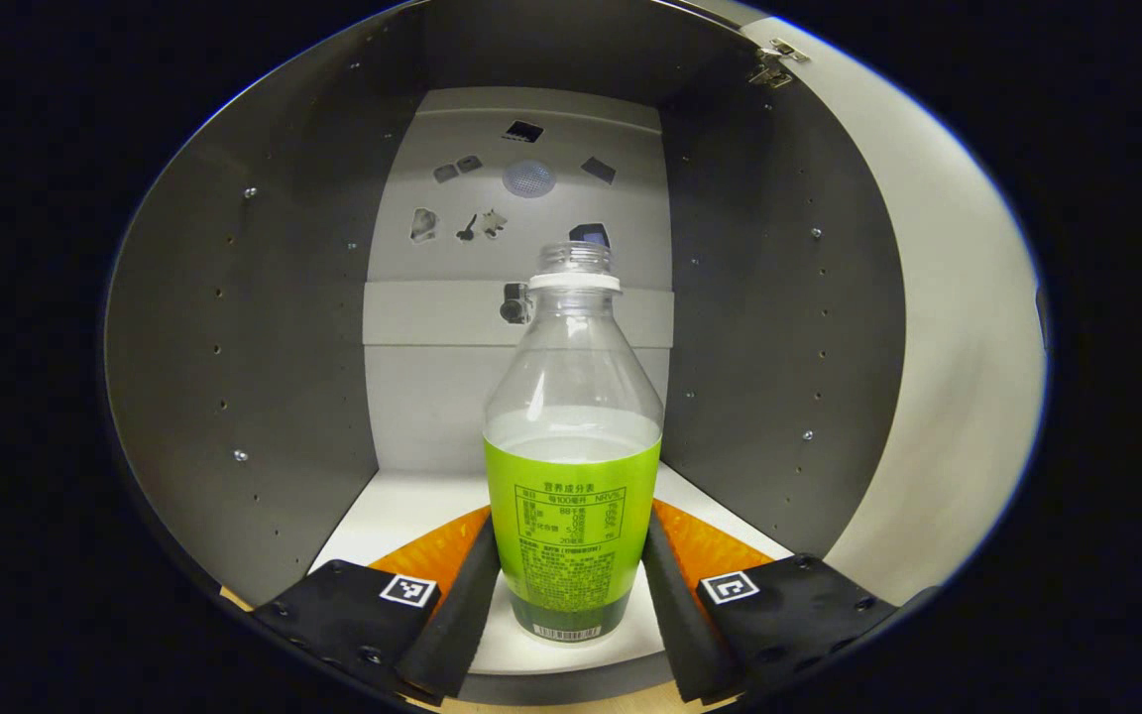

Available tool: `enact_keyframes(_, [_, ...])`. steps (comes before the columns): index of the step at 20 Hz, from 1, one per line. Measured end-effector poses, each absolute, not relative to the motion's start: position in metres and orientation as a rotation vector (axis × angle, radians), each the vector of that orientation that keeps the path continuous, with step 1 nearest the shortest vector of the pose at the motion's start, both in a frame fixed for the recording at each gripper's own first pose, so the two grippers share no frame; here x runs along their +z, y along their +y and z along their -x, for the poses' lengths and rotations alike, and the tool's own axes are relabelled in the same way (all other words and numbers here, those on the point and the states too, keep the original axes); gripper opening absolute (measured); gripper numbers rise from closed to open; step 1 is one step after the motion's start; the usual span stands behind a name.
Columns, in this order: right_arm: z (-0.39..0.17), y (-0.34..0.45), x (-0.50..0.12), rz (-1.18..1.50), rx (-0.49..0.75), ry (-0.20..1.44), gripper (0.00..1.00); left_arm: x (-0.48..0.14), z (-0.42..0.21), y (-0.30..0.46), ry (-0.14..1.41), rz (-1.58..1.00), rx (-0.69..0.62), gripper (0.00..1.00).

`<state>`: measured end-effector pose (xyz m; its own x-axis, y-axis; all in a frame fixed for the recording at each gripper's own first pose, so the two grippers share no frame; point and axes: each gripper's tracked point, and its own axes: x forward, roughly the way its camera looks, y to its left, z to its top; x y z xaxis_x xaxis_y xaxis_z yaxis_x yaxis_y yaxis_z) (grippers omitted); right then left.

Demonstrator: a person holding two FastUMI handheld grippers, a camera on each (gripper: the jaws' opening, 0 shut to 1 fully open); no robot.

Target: Open the cabinet door with the right hand, grasp the bottle in the cabinet with the left hand and place it on the coaster, then close the cabinet door with the right hand.

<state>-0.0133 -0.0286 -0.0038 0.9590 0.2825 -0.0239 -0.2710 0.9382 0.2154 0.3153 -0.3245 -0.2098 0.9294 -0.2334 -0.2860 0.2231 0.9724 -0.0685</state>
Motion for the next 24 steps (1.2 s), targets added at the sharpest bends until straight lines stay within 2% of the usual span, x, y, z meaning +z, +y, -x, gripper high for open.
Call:
enact_keyframes(1, [0.013,-0.029,-0.004,-0.210,0.279,0.057,0.49,-0.207,-0.311,-0.323,0.297,0.040,-0.238,0.80])
enact_keyframes(7, [0.020,-0.032,-0.002,-0.198,0.256,0.055,0.56,-0.190,-0.278,-0.301,0.258,0.010,-0.227,0.82])
enact_keyframes(8, [0.023,-0.032,0.000,-0.196,0.256,0.051,0.53,-0.187,-0.270,-0.296,0.256,0.004,-0.228,0.80])
enact_keyframes(9, [0.025,-0.032,0.005,-0.192,0.256,0.045,0.55,-0.186,-0.263,-0.290,0.251,0.000,-0.226,0.80])
enact_keyframes(11, [0.031,-0.034,0.012,-0.182,0.252,0.025,0.67,-0.184,-0.248,-0.281,0.250,-0.012,-0.225,0.80])
enact_keyframes(12, [0.034,-0.033,0.014,-0.177,0.254,0.016,0.64,-0.184,-0.238,-0.279,0.251,-0.013,-0.229,0.78])
enact_keyframes(13, [0.039,-0.033,0.017,-0.172,0.255,0.004,0.65,-0.183,-0.229,-0.274,0.245,-0.024,-0.231,0.80])
enact_keyframes(18, [0.044,-0.035,0.016,-0.159,0.239,-0.007,0.70,-0.177,-0.186,-0.255,0.226,-0.046,-0.236,0.78])
enact_keyframes(19, [0.045,-0.036,0.014,-0.156,0.241,-0.003,0.76,-0.176,-0.177,-0.250,0.217,-0.051,-0.237,0.80])
enact_keyframes(20, [0.045,-0.035,0.011,-0.150,0.244,-0.001,0.76,-0.178,-0.171,-0.245,0.212,-0.060,-0.235,0.82])
enact_keyframes(21, [0.043,-0.038,0.011,-0.154,0.237,-0.002,0.72,-0.180,-0.163,-0.239,0.206,-0.061,-0.228,0.78])
enact_keyframes(24, [0.039,-0.042,0.007,-0.172,0.225,0.010,0.74,-0.188,-0.142,-0.219,0.204,-0.036,-0.211,0.80])
